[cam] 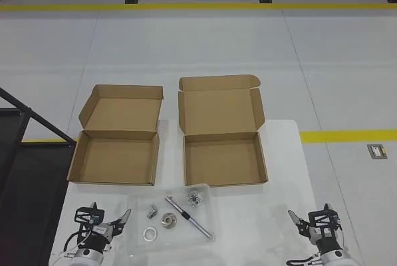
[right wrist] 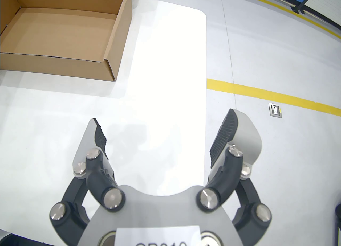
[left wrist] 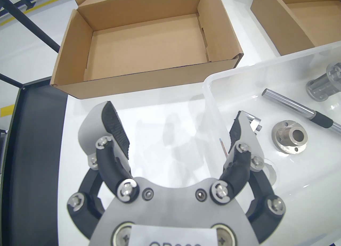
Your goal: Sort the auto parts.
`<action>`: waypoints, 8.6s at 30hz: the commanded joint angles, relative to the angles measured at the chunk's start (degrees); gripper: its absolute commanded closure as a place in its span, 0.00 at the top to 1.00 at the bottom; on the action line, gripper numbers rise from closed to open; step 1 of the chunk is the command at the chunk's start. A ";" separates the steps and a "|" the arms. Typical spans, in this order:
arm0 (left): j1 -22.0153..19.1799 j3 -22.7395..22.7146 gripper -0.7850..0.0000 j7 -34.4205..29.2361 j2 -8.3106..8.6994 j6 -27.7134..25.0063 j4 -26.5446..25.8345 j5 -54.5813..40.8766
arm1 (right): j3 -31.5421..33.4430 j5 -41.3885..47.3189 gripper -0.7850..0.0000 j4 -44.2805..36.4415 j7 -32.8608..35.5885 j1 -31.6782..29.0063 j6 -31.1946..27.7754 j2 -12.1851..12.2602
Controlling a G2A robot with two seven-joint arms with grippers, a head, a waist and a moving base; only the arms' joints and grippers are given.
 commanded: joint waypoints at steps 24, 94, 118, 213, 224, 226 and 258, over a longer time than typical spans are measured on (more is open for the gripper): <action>5.86 -9.31 1.00 9.68 0.78 -20.10 -2.54 -13.64 | -2.95 -5.17 1.00 -11.66 7.31 1.23 -7.40 0.21; 6.67 -14.39 1.00 8.59 1.17 -30.38 0.24 -20.59 | -58.08 8.16 1.00 17.58 61.77 61.61 -22.03 -13.35; 6.67 -14.39 1.00 8.59 1.17 -30.38 0.24 -20.59 | -59.71 12.19 1.00 28.95 64.60 64.21 -6.28 -19.14; 6.67 -14.39 1.00 8.59 1.17 -30.38 0.24 -20.59 | -43.61 -10.43 0.00 8.90 55.37 52.41 2.24 -21.32; 6.67 -14.39 1.00 8.59 1.17 -30.38 0.24 -20.59 | -41.22 7.21 0.00 48.74 51.01 75.39 3.61 -26.38; 6.67 -14.39 1.00 8.59 1.17 -30.38 0.24 -20.59 | -42.54 9.11 0.00 55.00 50.21 78.30 2.10 -27.55; 6.67 -14.39 1.00 8.59 1.17 -30.38 0.24 -20.59 | -46.80 16.72 1.00 87.83 38.52 90.07 -1.25 -36.40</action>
